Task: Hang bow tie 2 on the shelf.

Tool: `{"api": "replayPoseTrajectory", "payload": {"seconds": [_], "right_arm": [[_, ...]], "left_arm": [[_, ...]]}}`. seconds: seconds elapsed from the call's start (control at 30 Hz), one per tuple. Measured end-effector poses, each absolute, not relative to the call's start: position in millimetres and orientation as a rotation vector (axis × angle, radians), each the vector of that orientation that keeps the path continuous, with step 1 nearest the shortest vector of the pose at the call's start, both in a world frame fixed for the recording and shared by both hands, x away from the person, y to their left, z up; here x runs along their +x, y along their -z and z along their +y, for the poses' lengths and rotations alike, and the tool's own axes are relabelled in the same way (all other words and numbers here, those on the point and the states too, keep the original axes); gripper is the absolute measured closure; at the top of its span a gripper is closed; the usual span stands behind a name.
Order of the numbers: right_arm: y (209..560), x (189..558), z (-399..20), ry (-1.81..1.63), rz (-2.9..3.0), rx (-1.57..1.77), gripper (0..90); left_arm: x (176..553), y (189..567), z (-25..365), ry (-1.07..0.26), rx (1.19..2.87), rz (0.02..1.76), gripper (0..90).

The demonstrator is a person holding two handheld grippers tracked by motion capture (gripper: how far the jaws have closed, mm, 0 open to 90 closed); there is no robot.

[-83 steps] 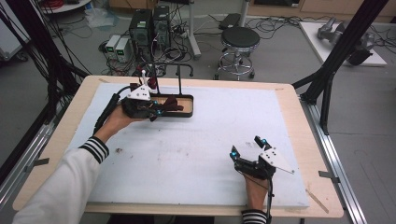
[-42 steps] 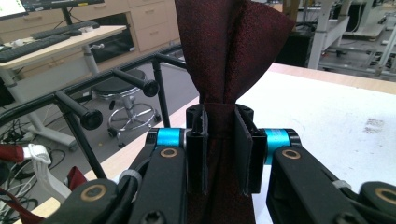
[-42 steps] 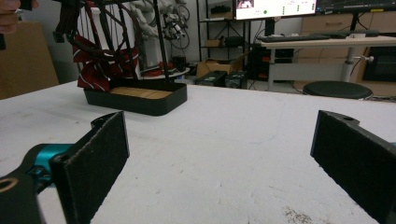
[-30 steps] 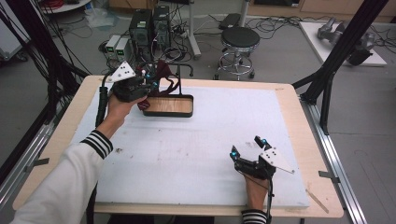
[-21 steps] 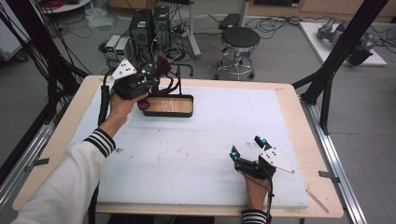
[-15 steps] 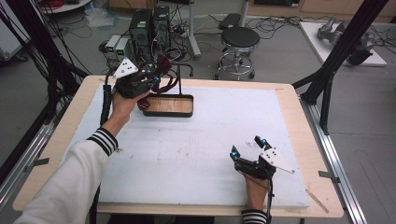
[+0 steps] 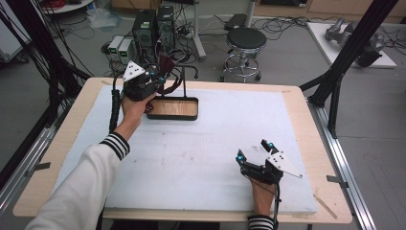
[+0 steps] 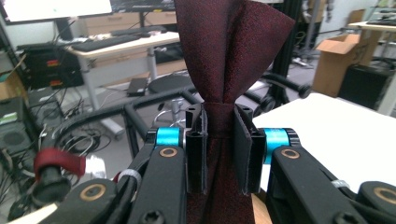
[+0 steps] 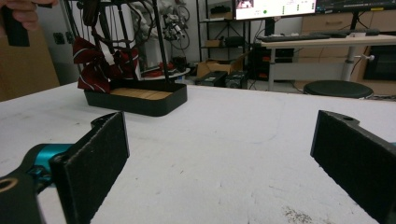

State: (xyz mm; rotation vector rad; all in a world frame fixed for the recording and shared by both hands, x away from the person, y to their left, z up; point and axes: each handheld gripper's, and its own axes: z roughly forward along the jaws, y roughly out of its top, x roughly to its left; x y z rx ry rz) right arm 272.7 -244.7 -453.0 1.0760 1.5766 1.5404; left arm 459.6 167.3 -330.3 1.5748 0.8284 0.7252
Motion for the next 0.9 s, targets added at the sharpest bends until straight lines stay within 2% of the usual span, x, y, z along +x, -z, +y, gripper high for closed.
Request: {"api": "replayPoseTrajectory", "payload": {"seconds": [0.9], "right_arm": [[453.0, 272.8, -244.7, -1.537, 1.576, 1.071, 3.5]], "left_arm": [[457.2, 359.5, 167.6, -0.768, 1.634, 0.962, 76.5]]}}
